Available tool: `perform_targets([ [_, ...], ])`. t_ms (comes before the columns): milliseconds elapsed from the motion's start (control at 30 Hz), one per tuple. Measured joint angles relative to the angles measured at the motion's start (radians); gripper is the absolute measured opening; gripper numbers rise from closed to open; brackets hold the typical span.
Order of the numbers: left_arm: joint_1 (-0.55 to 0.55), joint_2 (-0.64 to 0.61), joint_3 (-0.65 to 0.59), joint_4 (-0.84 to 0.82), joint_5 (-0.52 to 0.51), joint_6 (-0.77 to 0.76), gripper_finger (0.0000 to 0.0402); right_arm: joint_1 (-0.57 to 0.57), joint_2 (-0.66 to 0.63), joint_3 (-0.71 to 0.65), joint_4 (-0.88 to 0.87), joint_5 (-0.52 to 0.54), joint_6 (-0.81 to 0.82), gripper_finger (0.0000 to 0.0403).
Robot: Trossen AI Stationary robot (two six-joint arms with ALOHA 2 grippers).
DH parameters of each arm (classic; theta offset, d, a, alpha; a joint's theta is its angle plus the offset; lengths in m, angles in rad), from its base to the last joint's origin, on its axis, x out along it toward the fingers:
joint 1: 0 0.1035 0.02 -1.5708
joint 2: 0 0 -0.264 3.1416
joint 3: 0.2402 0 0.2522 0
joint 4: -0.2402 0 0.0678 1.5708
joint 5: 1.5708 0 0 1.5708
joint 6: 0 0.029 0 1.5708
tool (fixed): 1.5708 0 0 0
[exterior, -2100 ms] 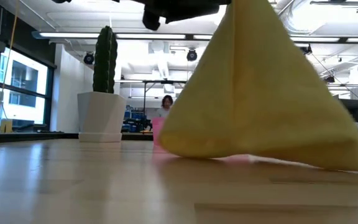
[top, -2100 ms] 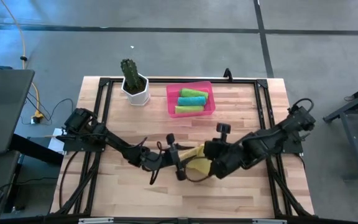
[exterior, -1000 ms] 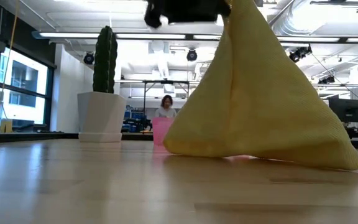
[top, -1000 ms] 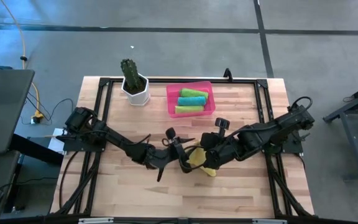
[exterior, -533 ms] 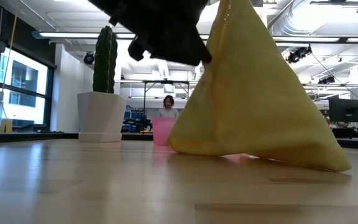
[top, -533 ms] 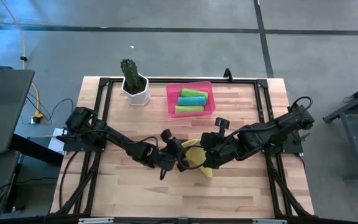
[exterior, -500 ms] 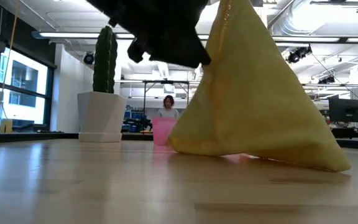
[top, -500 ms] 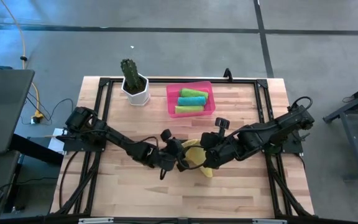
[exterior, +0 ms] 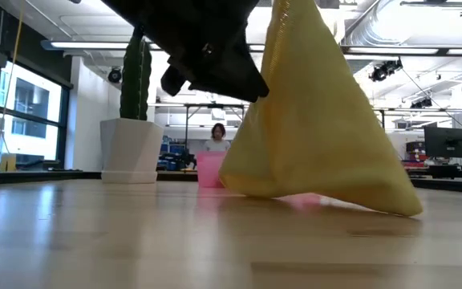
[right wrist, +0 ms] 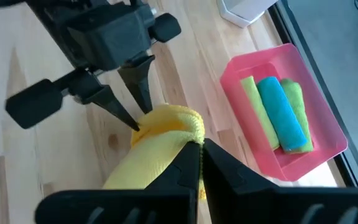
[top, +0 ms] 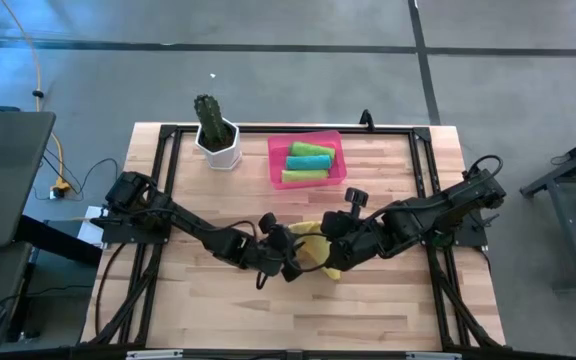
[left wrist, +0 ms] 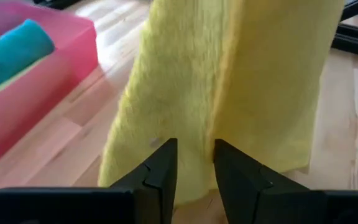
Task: Roll microfiber towels into tight, uniform cylinder then place into a basket
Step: Roll the yellow microfiber cloth
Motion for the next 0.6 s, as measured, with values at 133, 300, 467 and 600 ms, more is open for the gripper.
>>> perform_targets([
  [133, 0.002, 0.0, 0.0, -0.053, -0.007, -0.069, 0.0096, 0.0, 0.0, 0.0, 0.011, 0.0, 0.0, 0.0],
  [300, 0.003, 0.0, 0.0, -0.121, -0.067, -0.168, 0.0095, 0.0, 0.0, 0.0, 0.013, 0.0, 0.0, 0.0],
  [467, 0.003, 0.0, 0.0, -0.162, -0.118, -0.233, 0.0092, 0.0, 0.0, 0.0, 0.023, 0.0, 0.0, 0.0],
  [600, 0.003, 0.0, 0.0, -0.159, -0.066, -0.185, 0.0092, 0.0, 0.0, 0.0, 0.03, 0.0, 0.0, 0.0],
])
